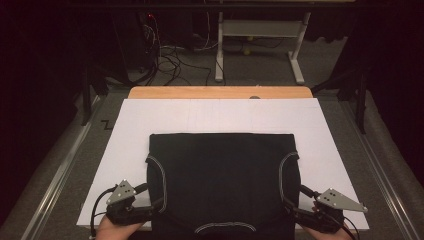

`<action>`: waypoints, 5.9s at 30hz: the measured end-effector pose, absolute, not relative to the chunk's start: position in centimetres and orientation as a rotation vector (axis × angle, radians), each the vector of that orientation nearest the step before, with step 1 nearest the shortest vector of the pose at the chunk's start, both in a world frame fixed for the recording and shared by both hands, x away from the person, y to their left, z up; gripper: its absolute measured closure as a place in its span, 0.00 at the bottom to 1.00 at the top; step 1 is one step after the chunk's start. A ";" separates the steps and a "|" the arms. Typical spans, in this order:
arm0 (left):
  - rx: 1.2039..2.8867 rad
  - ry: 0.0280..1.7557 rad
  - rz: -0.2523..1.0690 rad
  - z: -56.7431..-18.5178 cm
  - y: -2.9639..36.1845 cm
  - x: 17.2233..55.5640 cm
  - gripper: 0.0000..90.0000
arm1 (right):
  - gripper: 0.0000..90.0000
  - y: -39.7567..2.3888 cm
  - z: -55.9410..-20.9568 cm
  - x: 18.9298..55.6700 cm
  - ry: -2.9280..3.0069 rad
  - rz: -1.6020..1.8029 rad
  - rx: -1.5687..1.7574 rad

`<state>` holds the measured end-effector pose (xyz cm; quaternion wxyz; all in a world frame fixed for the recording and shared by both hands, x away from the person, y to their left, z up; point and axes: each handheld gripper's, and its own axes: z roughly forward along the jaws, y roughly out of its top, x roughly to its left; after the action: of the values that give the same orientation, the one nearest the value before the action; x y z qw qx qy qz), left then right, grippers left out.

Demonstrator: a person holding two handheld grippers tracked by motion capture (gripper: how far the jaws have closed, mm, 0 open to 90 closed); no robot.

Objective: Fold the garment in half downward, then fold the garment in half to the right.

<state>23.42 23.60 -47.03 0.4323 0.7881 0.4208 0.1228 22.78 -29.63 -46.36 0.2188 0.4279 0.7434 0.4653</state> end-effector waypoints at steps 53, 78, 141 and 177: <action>1.789 1.085 0.371 -44.4 27.2 28.8 0.00 | 0.00 -22.1 -43.6 27.7 2.038 1.290 1.028; 1.795 1.051 0.384 -41.4 24.9 35.5 0.00 | 0.00 -9.6 -44.7 28.4 2.215 1.356 0.847; 1.889 1.324 0.233 -48.6 25.6 41.3 0.58 | 0.00 -2.3 -46.0 23.8 2.417 1.411 0.698; 1.904 1.312 0.257 -48.7 25.2 40.8 0.81 | 0.35 7.5 -47.8 22.7 2.684 1.010 0.558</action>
<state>40.80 25.23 -48.69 0.3963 0.7515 0.5176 0.1014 22.72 7.46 -47.77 0.1098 0.1898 0.9131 0.3437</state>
